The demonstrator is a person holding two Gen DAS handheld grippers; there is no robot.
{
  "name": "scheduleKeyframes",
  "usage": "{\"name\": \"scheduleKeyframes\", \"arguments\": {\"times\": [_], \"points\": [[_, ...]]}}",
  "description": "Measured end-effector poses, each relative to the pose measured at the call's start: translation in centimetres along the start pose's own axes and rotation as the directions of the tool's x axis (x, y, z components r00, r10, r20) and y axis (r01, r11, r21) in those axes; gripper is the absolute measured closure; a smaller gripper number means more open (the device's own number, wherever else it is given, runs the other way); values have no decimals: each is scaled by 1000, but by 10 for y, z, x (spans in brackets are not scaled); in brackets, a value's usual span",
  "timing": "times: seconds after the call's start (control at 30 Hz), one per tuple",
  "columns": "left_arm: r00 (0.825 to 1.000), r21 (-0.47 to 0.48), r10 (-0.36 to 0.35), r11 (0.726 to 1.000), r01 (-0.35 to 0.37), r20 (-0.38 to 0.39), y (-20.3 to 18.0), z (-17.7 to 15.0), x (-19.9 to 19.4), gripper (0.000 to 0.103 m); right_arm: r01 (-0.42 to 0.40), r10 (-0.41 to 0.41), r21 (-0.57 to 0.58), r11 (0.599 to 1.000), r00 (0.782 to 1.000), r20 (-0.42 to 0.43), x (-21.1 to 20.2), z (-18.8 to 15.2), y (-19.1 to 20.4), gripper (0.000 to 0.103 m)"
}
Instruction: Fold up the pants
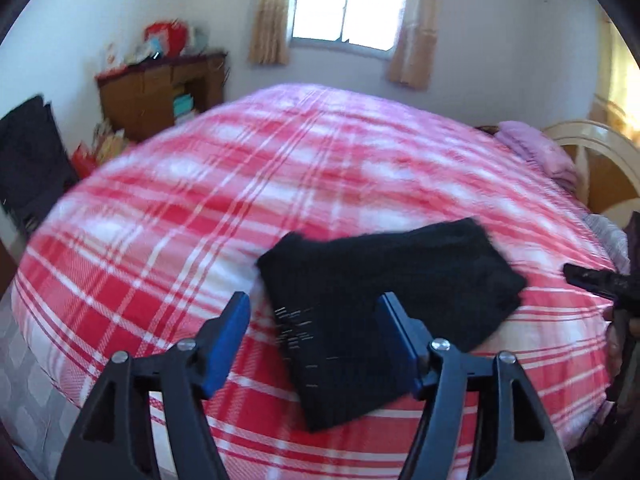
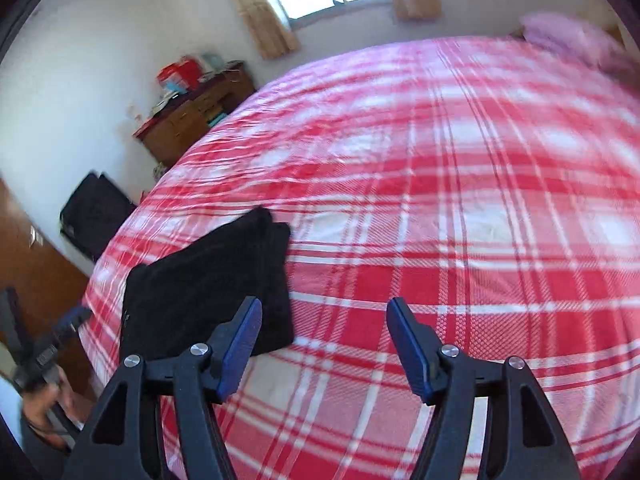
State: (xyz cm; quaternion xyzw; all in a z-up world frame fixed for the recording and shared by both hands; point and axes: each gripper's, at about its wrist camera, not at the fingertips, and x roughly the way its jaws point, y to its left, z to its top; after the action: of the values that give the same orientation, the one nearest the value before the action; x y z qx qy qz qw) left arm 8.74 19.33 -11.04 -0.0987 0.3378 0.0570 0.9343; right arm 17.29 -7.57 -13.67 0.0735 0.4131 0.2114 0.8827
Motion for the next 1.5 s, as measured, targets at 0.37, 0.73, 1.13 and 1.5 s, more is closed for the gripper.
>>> {"name": "scheduleKeyframes", "arguments": {"times": [0.37, 0.73, 1.13, 1.5], "points": [[965, 55, -3, 998, -12, 261, -46, 38, -80, 1, 17, 49, -271, 962, 971, 234, -104, -10, 96, 30], [954, 99, -8, 995, -23, 300, -62, 36, -89, 0, 85, 26, -325, 942, 947, 321, -138, -19, 110, 26], [958, 92, 0, 995, -28, 287, -63, 32, -87, 0, 86, 27, -326, 941, 945, 325, -142, -19, 111, 25], [962, 96, 5, 995, -33, 274, -64, 33, -85, 0, 95, 18, -328, 940, 945, 327, -141, -20, 112, 25]]}}
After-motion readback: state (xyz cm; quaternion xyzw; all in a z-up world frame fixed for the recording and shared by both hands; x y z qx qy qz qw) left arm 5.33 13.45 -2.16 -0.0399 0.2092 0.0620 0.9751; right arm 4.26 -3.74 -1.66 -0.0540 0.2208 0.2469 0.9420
